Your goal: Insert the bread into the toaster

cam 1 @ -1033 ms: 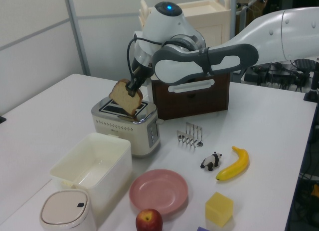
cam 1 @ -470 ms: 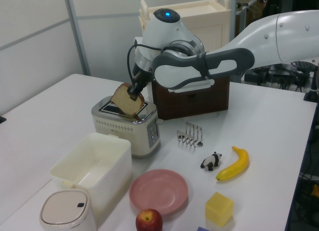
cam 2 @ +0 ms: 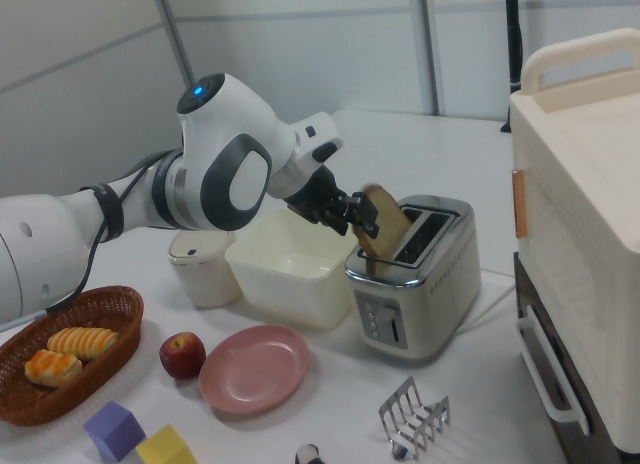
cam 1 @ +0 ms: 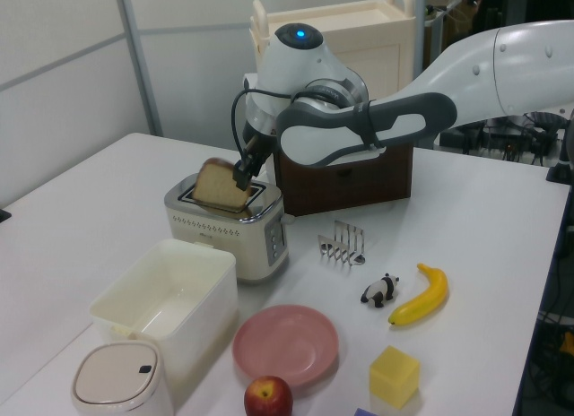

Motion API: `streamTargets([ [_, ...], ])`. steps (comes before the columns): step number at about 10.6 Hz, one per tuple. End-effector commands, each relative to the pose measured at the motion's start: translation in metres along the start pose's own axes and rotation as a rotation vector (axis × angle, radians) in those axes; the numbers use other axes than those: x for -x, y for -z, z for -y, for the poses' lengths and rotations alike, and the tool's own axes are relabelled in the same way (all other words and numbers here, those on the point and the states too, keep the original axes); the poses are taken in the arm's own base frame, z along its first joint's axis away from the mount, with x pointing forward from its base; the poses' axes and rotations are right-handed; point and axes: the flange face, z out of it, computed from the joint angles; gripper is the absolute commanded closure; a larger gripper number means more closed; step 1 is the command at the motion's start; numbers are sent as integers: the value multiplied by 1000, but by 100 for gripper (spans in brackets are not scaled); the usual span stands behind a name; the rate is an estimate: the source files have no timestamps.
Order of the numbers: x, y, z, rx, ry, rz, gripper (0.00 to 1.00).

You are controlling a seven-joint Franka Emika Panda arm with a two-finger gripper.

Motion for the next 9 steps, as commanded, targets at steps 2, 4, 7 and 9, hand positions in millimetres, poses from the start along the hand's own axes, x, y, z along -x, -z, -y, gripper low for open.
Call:
streamTargets([
  [2, 4, 1, 0, 18, 8, -6, 0],
  [4, 4, 7, -3, 23, 1, 1, 0],
  [7, 25, 79, -13, 62, -35, 255, 0],
  [9, 47, 152, -9, 43, -77, 384, 0],
])
